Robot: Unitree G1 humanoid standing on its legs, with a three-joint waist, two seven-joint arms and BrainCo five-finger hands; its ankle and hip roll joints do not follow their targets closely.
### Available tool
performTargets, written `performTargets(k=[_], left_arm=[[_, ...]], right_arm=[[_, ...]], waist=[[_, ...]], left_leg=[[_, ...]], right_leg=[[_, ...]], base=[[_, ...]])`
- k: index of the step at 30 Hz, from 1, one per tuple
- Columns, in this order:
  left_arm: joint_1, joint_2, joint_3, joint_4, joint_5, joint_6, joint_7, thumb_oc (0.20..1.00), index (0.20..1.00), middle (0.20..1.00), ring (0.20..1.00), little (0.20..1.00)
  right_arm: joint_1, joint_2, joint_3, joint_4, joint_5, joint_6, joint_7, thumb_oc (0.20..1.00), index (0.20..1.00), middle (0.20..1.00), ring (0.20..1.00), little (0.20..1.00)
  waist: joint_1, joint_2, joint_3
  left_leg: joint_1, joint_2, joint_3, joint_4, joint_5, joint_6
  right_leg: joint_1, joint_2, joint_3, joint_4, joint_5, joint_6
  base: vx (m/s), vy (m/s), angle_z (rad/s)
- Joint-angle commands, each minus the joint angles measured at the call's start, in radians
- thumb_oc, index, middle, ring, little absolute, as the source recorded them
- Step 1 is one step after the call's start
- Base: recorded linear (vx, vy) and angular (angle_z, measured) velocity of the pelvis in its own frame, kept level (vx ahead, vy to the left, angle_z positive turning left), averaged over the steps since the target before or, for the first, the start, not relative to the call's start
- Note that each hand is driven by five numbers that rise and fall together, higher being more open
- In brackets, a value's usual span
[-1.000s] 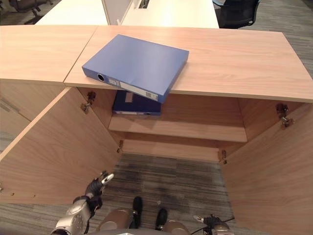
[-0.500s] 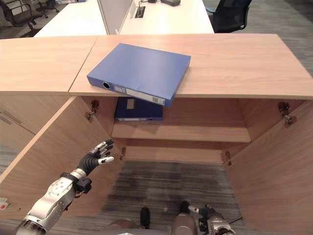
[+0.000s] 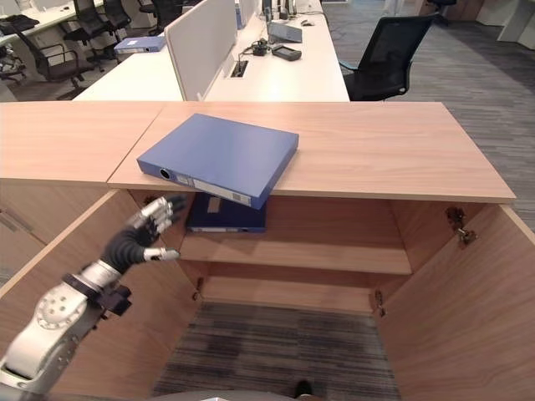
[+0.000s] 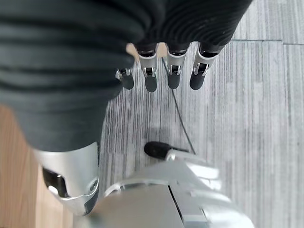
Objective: Put the empty folder in the office cabinet
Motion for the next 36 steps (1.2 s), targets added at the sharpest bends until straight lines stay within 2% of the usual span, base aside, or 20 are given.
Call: performTargets(k=[1,5,8,11,13,15,17,18,19,20,22,24,25,29,36], left_arm=[[-0.113,0.064,0.065,-0.059,-0.142,-0.091,-0.030,1.000,1.000,1.000,1.000,1.000],[-0.208,0.101,0.139,-0.047,-0.295,-0.123,-0.092,1.000,1.000,1.000,1.000,1.000],[-0.228,0.078,0.179,-0.032,-0.353,-0.149,-0.105,1.000,1.000,1.000,1.000,1.000],[-0.222,0.041,0.202,-0.024,-0.359,-0.167,-0.088,1.000,1.000,1.000,1.000,1.000],[-0.199,0.019,0.213,-0.019,-0.309,-0.175,-0.040,1.000,1.000,1.000,1.000,1.000],[-0.175,0.010,0.217,-0.024,-0.164,-0.191,0.047,1.000,1.000,1.000,1.000,1.000],[-0.165,0.002,0.218,-0.029,0.060,-0.188,0.163,1.000,1.000,1.000,1.000,1.000],[-0.167,-0.013,0.203,-0.030,0.227,-0.178,0.224,1.000,1.000,1.000,1.000,1.000],[-0.166,-0.018,0.194,-0.026,0.320,-0.172,0.253,1.000,1.000,1.000,1.000,1.000],[-0.167,-0.020,0.191,-0.026,0.326,-0.171,0.257,1.000,1.000,1.000,1.000,1.000],[-0.187,-0.025,0.156,-0.015,0.542,-0.177,0.331,1.000,1.000,1.000,1.000,1.000],[-0.204,-0.035,0.119,-0.004,0.649,-0.179,0.385,1.000,1.000,1.000,1.000,1.000],[-0.207,-0.035,0.114,-0.001,0.654,-0.179,0.389,1.000,1.000,1.000,1.000,1.000],[-0.248,-0.014,0.015,0.055,0.905,-0.165,0.471,1.000,1.000,1.000,1.000,1.000],[-0.295,0.006,-0.060,0.131,1.112,-0.140,0.571,1.000,1.000,1.000,1.000,1.000]], right_arm=[[-0.053,0.030,0.052,0.055,-0.019,-0.013,0.038,1.000,1.000,1.000,1.000,1.000],[-0.039,0.041,0.073,0.065,-0.048,-0.028,0.072,1.000,1.000,1.000,1.000,1.000],[-0.035,0.050,0.078,0.074,-0.054,-0.036,0.084,1.000,1.000,1.000,1.000,1.000],[-0.036,0.052,0.076,0.084,-0.055,-0.041,0.085,1.000,1.000,1.000,1.000,1.000],[-0.038,0.054,0.069,0.097,-0.050,-0.039,0.078,1.000,1.000,1.000,1.000,1.000],[-0.045,0.055,0.064,0.109,-0.041,-0.033,0.062,1.000,1.000,1.000,1.000,1.000],[-0.053,0.055,0.062,0.116,-0.026,-0.023,0.042,1.000,1.000,1.000,1.000,1.000],[-0.058,0.055,0.064,0.110,-0.016,-0.018,0.023,1.000,1.000,1.000,1.000,1.000],[-0.058,0.054,0.066,0.104,-0.013,-0.016,0.013,1.000,1.000,1.000,1.000,1.000],[-0.057,0.054,0.065,0.103,-0.013,-0.016,0.013,1.000,1.000,1.000,1.000,1.000],[-0.054,0.059,0.073,0.084,-0.005,-0.021,-0.023,1.000,1.000,1.000,1.000,1.000],[-0.051,0.062,0.082,0.071,0.001,-0.029,-0.048,1.000,1.000,1.000,1.000,1.000],[-0.050,0.062,0.081,0.071,0.001,-0.029,-0.048,1.000,1.000,1.000,1.000,1.000],[-0.041,0.069,0.091,0.058,0.002,-0.043,-0.098,1.000,1.000,1.000,1.000,1.000],[-0.039,0.071,0.090,0.068,0.005,-0.049,-0.131,1.000,1.000,1.000,1.000,1.000]], waist=[[-0.014,-0.036,0.006],[-0.019,-0.037,-0.008],[-0.021,-0.037,-0.014],[-0.021,-0.036,-0.015],[-0.018,-0.036,-0.016],[-0.016,-0.037,-0.016],[-0.016,-0.039,-0.015],[-0.018,-0.042,-0.013],[-0.020,-0.044,-0.012],[-0.020,-0.044,-0.012],[-0.027,-0.049,-0.013],[-0.033,-0.050,-0.012],[-0.032,-0.050,-0.012],[-0.040,-0.053,-0.013],[-0.045,-0.057,-0.016]], left_leg=[[-0.041,-0.036,0.013,0.012,-0.045,0.001],[-0.030,-0.031,0.022,0.012,-0.051,-0.006],[-0.024,-0.029,0.025,0.012,-0.054,-0.007],[-0.018,-0.028,0.030,0.012,-0.058,-0.008],[-0.013,-0.026,0.033,0.012,-0.061,-0.008],[-0.008,-0.026,0.032,0.012,-0.064,-0.007],[-0.004,-0.025,0.030,0.012,-0.067,-0.006],[-0.001,-0.024,0.030,0.012,-0.069,-0.006],[0.001,-0.024,0.030,0.012,-0.070,-0.007],[0.001,-0.024,0.030,0.012,-0.070,-0.007],[0.002,-0.023,0.033,0.012,-0.073,-0.008],[0.002,-0.023,0.034,0.012,-0.072,-0.008],[0.001,-0.023,0.034,0.012,-0.072,-0.008],[-0.002,-0.023,0.040,0.012,-0.074,-0.006],[-0.005,-0.024,0.046,0.012,-0.075,-0.002]], right_leg=[[0.050,-0.002,-0.013,0.008,-0.121,0.051],[0.062,0.002,-0.012,0.008,-0.130,0.049],[0.067,0.003,-0.009,0.008,-0.134,0.047],[0.071,0.004,-0.007,0.008,-0.136,0.046],[0.077,0.003,-0.007,0.008,-0.138,0.044],[0.083,0.003,-0.007,0.008,-0.141,0.040],[0.089,0.003,-0.007,0.008,-0.143,0.038],[0.093,0.003,-0.008,0.008,-0.146,0.038],[0.094,0.004,-0.009,0.008,-0.147,0.038],[0.095,0.004,-0.009,0.008,-0.147,0.038],[0.094,0.004,-0.010,0.008,-0.147,0.039],[0.091,0.005,-0.010,0.008,-0.146,0.041],[0.091,0.005,-0.010,0.008,-0.146,0.041],[0.084,0.006,-0.005,0.008,-0.141,0.046],[0.075,0.009,0.004,0.008,-0.137,0.046]], base=[[0.03,-0.030,0.00],[0.03,-0.017,-0.01],[0.01,-0.003,-0.01],[0.03,-0.003,-0.05],[0.02,-0.001,-0.02],[0.01,-0.002,-0.02],[0.02,-0.010,0.01],[0.03,-0.024,0.05],[0.02,-0.018,0.04],[0.02,-0.011,0.03],[0.00,0.000,0.00],[0.00,0.000,0.00],[0.00,0.000,0.00],[0.01,0.003,-0.04],[0.00,0.001,-0.06]])
